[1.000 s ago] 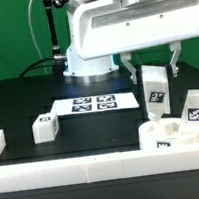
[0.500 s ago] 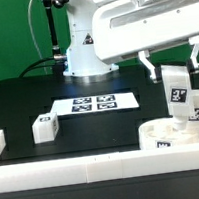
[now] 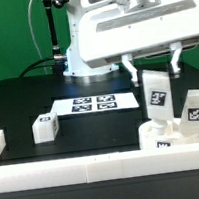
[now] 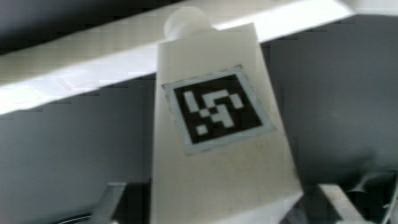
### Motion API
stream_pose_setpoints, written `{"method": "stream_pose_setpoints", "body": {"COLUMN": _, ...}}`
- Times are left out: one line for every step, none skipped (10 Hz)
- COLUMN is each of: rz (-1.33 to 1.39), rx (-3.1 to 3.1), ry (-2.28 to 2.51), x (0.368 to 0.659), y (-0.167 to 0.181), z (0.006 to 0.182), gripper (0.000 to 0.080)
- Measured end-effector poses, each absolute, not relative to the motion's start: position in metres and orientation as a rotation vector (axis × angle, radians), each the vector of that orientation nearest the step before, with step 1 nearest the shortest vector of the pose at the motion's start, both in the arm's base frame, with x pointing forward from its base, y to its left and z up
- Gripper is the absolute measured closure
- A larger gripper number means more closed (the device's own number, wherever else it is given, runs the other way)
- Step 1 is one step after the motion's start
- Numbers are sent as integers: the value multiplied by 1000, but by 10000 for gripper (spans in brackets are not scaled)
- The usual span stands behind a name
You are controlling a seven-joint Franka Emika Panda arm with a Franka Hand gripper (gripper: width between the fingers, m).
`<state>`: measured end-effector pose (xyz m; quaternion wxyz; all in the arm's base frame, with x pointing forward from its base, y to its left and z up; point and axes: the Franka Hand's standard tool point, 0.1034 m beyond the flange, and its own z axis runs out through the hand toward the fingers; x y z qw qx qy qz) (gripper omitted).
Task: Assemble stool
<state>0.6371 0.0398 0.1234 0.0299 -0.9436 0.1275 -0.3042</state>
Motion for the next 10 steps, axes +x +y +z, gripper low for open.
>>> {"method": "stream_pose_setpoints", "body": {"rz": -935, "rx": -2910, "ry": 393, "x": 635, "y": 40, "z": 124, "gripper": 475}}
{"method": "stream_pose_setpoints", "body": {"rz": -934, "rx": -2911, "ry": 392, "x": 635, "y": 40, "z": 123, "gripper": 475}}
{"method": "stream_pose_setpoints", "body": {"rz": -932, "rx": -2912, "ry": 392, "x": 635, "y": 40, "z": 122, "gripper": 475}}
{"method": "stream_pose_setpoints", "body": {"rz": -933, "rx": -2910, "ry": 402, "x": 634, "y": 40, "z": 121, "gripper": 475}}
{"method": "stream_pose_setpoints", "body": {"rz": -931, "rx": -2904, "ry": 439, "x": 628, "y": 38, "z": 116, "gripper": 475}}
{"method": "stream_pose_setpoints", "body": {"rz": -923, "rx": -2904, "ry": 455, "x": 620, "y": 37, "z": 114, "gripper": 475}}
{"method": "stream_pose_setpoints", "body": {"rz": -925, "rx": -2903, "ry": 463, "x": 614, "y": 33, "z": 114, "gripper": 475}}
{"method": "stream_pose_setpoints", "body": {"rz": -918, "rx": -2893, "ry": 483, "x": 612, "y": 29, "z": 114, "gripper": 475}}
{"method": "stream_pose_setpoints", "body": {"rz": -911, "rx": -2892, "ry": 479, "x": 612, "y": 31, "z": 113, "gripper": 475}}
{"method": "stream_pose_setpoints", "body": {"rz": -911, "rx": -2893, "ry": 473, "x": 612, "y": 32, "z": 113, "gripper": 475}}
